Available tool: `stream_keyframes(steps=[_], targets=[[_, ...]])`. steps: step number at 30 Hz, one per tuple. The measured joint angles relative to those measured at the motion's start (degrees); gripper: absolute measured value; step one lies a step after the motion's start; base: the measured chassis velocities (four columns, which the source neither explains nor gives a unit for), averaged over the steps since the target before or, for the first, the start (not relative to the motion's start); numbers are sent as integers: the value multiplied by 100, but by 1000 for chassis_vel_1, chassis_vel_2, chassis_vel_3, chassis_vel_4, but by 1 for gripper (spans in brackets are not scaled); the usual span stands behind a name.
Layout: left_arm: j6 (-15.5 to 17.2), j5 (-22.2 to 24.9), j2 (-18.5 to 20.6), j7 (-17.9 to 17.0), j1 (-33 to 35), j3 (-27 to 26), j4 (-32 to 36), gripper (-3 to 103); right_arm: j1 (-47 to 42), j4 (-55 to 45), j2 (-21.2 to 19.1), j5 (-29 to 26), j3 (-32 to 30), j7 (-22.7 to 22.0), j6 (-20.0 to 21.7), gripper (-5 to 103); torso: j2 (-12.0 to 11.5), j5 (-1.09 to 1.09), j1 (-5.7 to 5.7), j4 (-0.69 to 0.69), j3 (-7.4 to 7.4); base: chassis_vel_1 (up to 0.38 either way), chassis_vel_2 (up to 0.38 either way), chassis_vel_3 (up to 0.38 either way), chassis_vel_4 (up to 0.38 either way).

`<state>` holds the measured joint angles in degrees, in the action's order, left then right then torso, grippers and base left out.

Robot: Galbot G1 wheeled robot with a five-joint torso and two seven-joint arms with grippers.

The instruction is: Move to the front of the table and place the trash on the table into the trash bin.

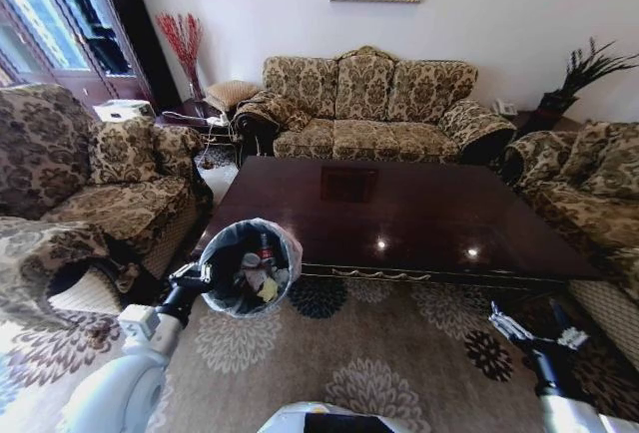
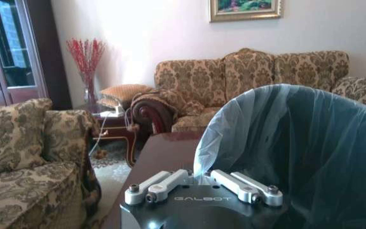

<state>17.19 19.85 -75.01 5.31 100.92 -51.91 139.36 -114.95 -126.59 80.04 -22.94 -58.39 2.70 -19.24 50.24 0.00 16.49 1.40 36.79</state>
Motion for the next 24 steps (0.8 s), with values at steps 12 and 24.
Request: stream_keyframes(steps=[12, 24], targets=[[33, -64, -22, 30, 23, 35, 58, 0, 164, -303, -230, 2, 239, 27, 458, 100, -306, 0, -136, -1, -171, 0, 0, 0, 0], [180, -128, -30, 19, -58, 113, 38, 0, 612, -1378, -409, 519, 1296, -817, 2622, 100, -598, 0, -260, 0, -340, 0, 0, 0, 0]])
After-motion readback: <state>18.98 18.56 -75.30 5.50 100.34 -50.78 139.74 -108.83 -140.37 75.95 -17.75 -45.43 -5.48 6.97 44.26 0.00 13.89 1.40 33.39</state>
